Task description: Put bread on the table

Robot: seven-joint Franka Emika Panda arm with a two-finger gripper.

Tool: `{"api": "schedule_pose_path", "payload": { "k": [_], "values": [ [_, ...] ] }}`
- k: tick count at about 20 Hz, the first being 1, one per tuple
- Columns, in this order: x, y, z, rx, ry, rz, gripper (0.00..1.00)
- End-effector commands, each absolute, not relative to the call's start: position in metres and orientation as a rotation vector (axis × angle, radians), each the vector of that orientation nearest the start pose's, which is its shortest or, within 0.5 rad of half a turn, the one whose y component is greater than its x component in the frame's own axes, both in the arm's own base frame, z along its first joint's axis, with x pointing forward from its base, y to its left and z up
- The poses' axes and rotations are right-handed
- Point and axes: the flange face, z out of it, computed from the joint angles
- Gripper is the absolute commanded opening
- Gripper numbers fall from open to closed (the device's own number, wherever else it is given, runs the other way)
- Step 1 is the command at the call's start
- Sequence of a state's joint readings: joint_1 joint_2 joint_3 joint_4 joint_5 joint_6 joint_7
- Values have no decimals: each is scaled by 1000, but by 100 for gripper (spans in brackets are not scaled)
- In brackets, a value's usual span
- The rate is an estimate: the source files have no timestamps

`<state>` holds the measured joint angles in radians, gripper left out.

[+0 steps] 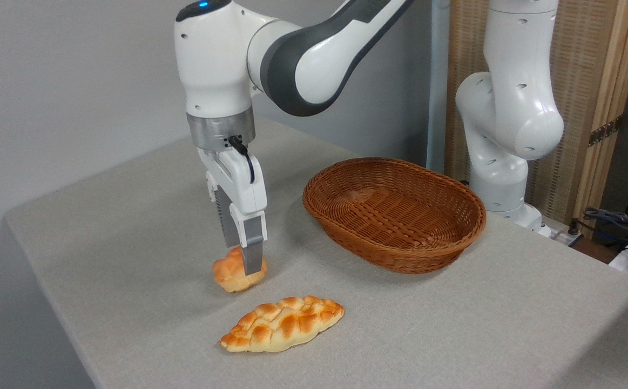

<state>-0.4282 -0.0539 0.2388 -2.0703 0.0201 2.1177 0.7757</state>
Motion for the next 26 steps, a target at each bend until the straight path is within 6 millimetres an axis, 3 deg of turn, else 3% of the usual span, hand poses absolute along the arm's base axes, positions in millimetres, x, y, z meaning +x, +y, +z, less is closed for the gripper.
{"api": "schedule_pose_path", "payload": {
  "k": [1,4,7,12,18,26],
  "values": [
    [544,-97,497,-2786,1411,-128,100],
    [548,-71,530,-2832,1350,-82,100],
    [548,-50,582,-2918,1298,-87,100],
    [546,-23,628,-2948,1229,-129,100],
    [542,-21,642,-2938,1236,-97,100],
    [548,-24,635,-2921,1238,-19,100]
  ]
}}
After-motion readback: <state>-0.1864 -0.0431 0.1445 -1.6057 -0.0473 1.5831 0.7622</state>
